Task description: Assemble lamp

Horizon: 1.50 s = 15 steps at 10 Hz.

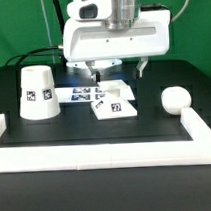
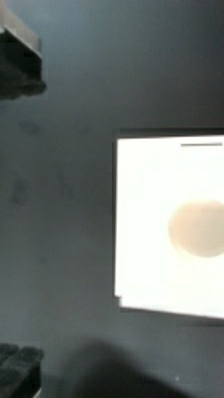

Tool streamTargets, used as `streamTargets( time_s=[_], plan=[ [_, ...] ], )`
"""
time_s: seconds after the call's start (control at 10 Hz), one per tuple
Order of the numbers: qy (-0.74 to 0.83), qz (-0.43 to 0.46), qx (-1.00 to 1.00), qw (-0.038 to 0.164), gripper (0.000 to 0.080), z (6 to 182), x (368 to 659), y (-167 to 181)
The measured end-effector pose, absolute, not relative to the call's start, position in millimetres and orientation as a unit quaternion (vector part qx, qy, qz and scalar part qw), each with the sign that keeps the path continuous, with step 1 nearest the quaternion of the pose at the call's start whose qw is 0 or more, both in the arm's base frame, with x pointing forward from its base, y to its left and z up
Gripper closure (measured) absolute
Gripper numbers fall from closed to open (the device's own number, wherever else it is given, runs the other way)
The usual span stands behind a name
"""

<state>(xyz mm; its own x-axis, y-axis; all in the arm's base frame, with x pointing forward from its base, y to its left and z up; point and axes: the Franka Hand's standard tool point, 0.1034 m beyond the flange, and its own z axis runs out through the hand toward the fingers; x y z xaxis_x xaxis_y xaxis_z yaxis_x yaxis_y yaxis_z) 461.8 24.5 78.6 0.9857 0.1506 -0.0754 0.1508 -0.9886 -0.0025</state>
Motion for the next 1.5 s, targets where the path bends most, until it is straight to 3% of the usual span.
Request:
streamTargets(
  time_s=[0.6,1.5],
  plan=[
    [0.068,-0.045,0.997,-0.001,0.01,61.5,425,19],
    [0.079,-0.046,0.996,-0.003,0.01,47.1,421,22]
  ],
)
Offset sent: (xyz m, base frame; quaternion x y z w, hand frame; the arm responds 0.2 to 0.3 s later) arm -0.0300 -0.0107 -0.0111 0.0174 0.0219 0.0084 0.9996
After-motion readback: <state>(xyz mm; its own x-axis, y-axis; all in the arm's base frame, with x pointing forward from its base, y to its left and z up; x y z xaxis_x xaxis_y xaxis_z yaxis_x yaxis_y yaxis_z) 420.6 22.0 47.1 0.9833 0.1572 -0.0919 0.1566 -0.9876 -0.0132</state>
